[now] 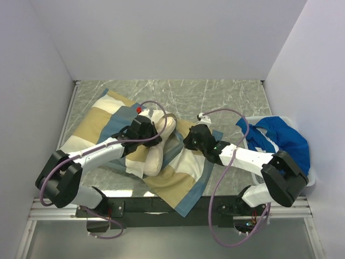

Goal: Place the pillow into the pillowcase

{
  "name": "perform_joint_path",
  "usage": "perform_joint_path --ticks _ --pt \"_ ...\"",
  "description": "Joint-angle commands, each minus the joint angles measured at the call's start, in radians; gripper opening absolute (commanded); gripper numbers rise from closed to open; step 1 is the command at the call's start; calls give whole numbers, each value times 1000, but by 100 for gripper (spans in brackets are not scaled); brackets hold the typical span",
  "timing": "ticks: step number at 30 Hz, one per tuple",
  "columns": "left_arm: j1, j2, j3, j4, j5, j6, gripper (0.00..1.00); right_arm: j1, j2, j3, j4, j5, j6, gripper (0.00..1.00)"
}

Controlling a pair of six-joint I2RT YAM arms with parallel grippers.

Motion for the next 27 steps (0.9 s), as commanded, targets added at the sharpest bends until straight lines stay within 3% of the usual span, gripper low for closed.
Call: perform_joint_path --ticks 1,9,17,20,21,27 --pt "6 24 -36 -33 52 18 1 -57 -46 27 -18 -11 -39 0" --pt "-78 227 -37 7 26 -17 1 -60 -56 39 22 -158 -47 0" --pt "-132 350 -37 104 45 -60 1 -58 56 49 -14 -138 -84 0" --pt "-144 362 -36 116 46 -68 1 -57 67 56 -42 -102 -96 12" --pt "-146 363 -37 119 48 -70 1 -58 69 62 -57 -92 -99 21" --pt "-147 354 -40 125 49 -73 1 -46 69 116 -108 -23 -137 41"
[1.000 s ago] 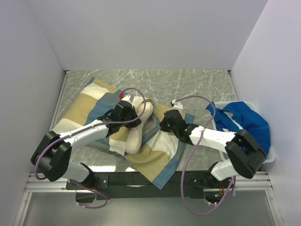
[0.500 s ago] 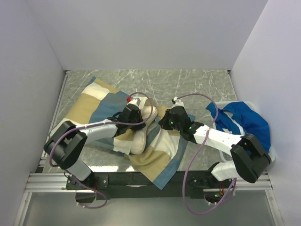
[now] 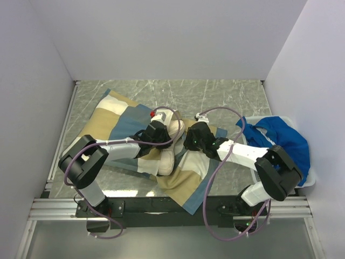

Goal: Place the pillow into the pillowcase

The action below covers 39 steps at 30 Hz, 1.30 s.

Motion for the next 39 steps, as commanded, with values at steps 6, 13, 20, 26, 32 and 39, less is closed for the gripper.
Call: perform_joint_path --ticks 6,13,20,26,32,39 --pt "-39 72 -55 -148 110 -43 1 10 90 194 -106 121 -98 45" --pt "-39 62 -44 -157 109 -38 1 15 185 237 -123 90 -117 45" --pt "-39 42 -44 -166 110 -32 1 30 256 257 -146 130 -109 32" --pt "-45 -31 -84 -192 116 -47 1 -45 210 290 -228 244 -101 0" --pt "-60 -71 -188 -148 141 -73 1 -99 54 269 -215 227 -83 0" --pt "-97 -80 -248 -99 135 -110 1 -100 -43 376 -277 256 -100 0"
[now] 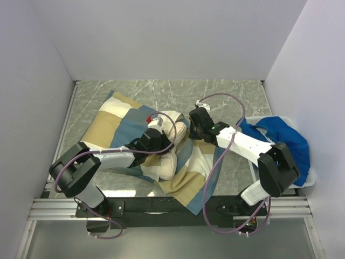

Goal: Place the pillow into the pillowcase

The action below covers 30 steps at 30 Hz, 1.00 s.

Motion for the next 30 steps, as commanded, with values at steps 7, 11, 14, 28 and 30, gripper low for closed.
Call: perform_joint_path --ticks 7,11,14,28,30 --pt "-104 38 -98 -240 124 -63 1 -48 -111 202 3 157 -88 0" --pt "-140 56 -52 -251 123 -71 1 -37 -116 222 14 102 -88 0" --pt "-145 93 -1 -270 114 -72 1 30 -143 219 11 61 -79 0" --pt "113 139 324 -277 256 -56 16 65 -223 104 -17 -29 -76 2" --pt "111 135 349 -296 281 -33 25 42 -179 168 -82 -62 -109 5"
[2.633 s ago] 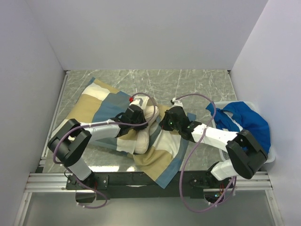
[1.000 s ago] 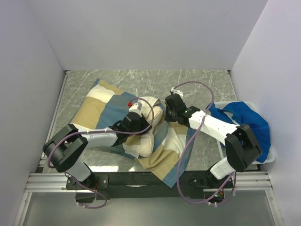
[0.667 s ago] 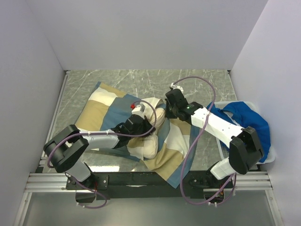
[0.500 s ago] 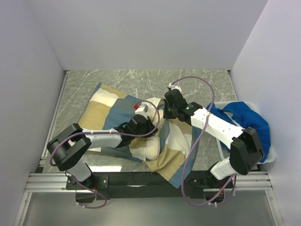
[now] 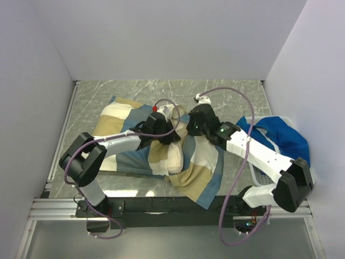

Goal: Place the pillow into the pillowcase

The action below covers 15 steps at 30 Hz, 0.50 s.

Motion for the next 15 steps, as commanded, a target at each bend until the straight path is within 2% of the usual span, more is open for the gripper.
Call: perform_joint_path --ticks 1,4,7,9,13,15 --pt "29 10 88 -68 77 45 39 -76 32 107 1 -62 -69 9" --pt "28 -61 51 -64 99 63 61 -85 21 92 -28 -67 -85 21" --pt "26 -148 24 -87 106 75 66 -86 -7 33 -17 -80 -88 37" --pt "9 -211 22 -137 79 107 66 -88 -13 7 -34 -70 -85 41" --pt "-93 -290 42 -364 -212 152 63 -86 -76 -68 -41 -28 -63 47" --pt "-159 -319 25 -398 -280 140 58 -71 -123 -117 -24 -44 -46 47"
